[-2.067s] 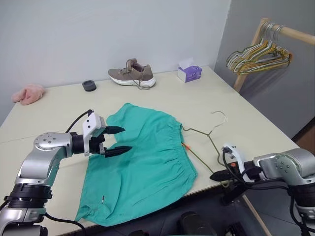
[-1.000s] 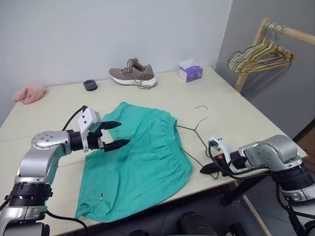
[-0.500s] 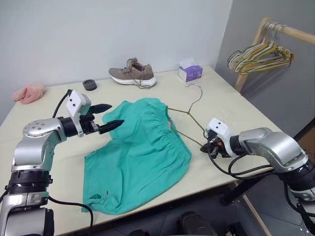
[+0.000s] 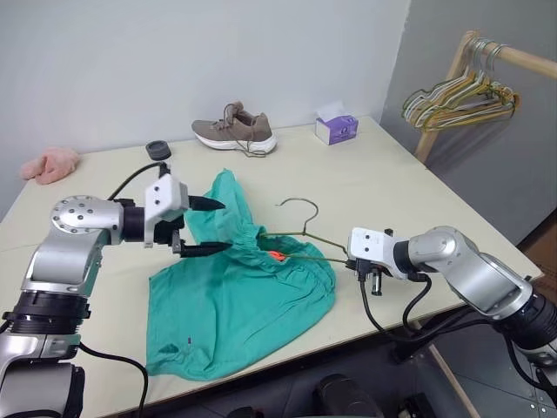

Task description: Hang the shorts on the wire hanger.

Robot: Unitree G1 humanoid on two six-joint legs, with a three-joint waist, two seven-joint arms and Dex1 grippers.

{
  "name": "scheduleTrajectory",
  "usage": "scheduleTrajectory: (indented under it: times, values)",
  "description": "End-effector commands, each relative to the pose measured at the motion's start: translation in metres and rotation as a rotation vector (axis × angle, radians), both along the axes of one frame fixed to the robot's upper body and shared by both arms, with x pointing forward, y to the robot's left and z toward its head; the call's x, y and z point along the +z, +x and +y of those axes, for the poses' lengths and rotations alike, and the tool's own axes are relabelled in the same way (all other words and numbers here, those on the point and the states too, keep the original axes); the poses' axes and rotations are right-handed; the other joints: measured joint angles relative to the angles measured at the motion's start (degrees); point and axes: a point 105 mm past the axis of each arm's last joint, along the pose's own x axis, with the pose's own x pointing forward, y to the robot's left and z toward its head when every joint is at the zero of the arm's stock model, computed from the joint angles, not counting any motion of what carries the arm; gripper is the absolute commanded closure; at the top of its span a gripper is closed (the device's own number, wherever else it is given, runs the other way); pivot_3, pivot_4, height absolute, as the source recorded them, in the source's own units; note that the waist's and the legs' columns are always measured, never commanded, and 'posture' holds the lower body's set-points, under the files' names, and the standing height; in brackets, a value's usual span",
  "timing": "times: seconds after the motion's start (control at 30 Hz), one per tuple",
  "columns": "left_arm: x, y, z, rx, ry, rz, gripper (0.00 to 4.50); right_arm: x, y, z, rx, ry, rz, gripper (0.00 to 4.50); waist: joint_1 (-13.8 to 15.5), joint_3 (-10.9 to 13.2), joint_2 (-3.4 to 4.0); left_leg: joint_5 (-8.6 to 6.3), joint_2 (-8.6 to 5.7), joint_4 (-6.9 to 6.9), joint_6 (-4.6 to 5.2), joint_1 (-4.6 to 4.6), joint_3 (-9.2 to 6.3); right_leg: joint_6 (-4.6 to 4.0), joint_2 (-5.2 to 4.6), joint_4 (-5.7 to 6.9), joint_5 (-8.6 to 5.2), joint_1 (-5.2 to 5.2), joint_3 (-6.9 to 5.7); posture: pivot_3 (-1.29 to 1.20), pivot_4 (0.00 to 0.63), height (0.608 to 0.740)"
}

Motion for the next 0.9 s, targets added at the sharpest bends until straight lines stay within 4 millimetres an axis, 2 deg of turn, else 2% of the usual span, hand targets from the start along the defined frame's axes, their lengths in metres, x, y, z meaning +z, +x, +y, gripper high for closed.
scheduleTrajectory:
  times: [0.03, 0.43, 0.47, 0.53, 0.67, 0.9]
  values:
    - [0.001, -0.005, -0.003, -0.045, 0.047, -0.029, 0.13, 0.019, 0.007, 0.006, 0.046, -0.003, -0.085, 4.50, 0.0, 0.0, 0.00, 0.00, 0.00, 0.00, 0.00, 0.00, 0.00, 0.00, 0.00, 0.01, 0.00, 0.00, 0.00, -0.30, 0.000, 0.740]
    - [-0.017, 0.004, 0.005, -0.010, 0.097, -0.041, 0.13, 0.035, 0.001, 0.016, 0.114, 0.023, -0.115, 4.50, 0.0, 0.0, 0.00, 0.00, 0.00, 0.02, 0.00, 0.01, -0.02, -0.01, 0.00, 0.02, 0.01, 0.02, -0.01, -0.31, 0.000, 0.740]
    - [-0.018, 0.004, 0.006, -0.010, 0.097, -0.040, 0.28, 0.036, 0.000, 0.017, 0.117, 0.027, -0.114, 4.50, 0.0, 0.0, 0.00, 0.00, 0.00, 0.02, 0.00, 0.02, -0.02, -0.01, 0.00, 0.02, 0.01, 0.02, -0.01, -0.31, 0.000, 0.740]
    - [-0.020, 0.003, 0.005, -0.009, 0.085, -0.034, 0.65, 0.037, -0.002, 0.018, 0.122, 0.033, -0.113, 4.50, 0.0, 0.0, 0.00, 0.00, 0.00, 0.02, 0.00, 0.01, -0.03, -0.01, 0.00, 0.02, 0.01, 0.02, -0.02, -0.31, 0.000, 0.740]
    - [-0.021, 0.001, 0.001, -0.020, 0.071, -0.025, 1.78, 0.038, -0.004, 0.021, 0.133, 0.045, -0.114, 4.50, 0.0, 0.0, 0.00, 0.00, 0.00, 0.03, 0.00, 0.02, -0.04, -0.01, 0.00, 0.03, 0.01, 0.02, -0.02, -0.31, 0.000, 0.740]
    - [-0.020, -0.001, -0.005, -0.028, 0.036, -0.017, 3.99, 0.037, -0.005, 0.023, 0.169, 0.031, -0.125, 4.50, 0.0, 0.0, 0.01, 0.00, -0.01, 0.05, 0.00, 0.01, -0.06, -0.01, 0.00, 0.04, 0.01, 0.03, -0.04, -0.31, 0.000, 0.740]
